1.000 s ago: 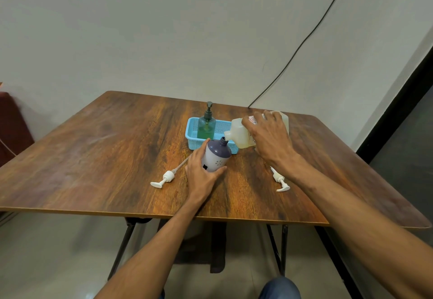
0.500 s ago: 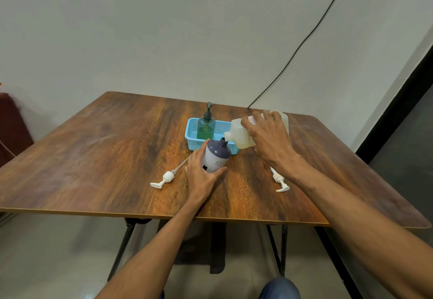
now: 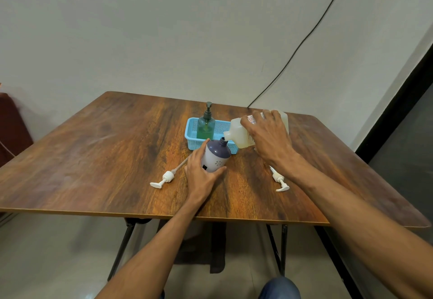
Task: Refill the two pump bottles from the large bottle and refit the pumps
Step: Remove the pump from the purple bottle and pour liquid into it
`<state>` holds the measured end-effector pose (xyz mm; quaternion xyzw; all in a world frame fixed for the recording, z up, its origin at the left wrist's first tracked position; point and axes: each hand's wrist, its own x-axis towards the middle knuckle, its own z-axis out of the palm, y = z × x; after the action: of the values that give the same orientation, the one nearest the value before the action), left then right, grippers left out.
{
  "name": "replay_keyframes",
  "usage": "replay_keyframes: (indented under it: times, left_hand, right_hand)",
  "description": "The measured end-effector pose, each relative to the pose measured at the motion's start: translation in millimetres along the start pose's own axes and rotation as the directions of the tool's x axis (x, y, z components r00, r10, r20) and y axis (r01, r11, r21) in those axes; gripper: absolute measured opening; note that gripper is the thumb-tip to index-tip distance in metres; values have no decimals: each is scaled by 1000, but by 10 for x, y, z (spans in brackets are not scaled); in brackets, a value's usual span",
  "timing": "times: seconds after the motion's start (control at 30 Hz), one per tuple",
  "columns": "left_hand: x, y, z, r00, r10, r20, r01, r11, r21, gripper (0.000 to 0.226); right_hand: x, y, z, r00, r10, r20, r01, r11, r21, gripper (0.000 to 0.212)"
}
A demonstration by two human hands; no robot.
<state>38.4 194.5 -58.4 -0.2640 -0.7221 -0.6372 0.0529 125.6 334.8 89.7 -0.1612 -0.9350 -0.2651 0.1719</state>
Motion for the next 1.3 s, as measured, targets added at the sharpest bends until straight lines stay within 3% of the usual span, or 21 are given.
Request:
replay_keyframes:
  times: [0.27, 1.3]
  left_hand:
    - [-1, 12, -2, 1000, 2, 0, -2, 1000, -4, 90]
    - [9, -47, 15, 999, 30, -20, -30, 1000, 7, 90]
  right_hand:
    - [5, 10, 5, 998, -28, 57, 33, 996, -84, 64]
    - [12, 10, -39, 997, -52, 55, 57, 993, -108, 64]
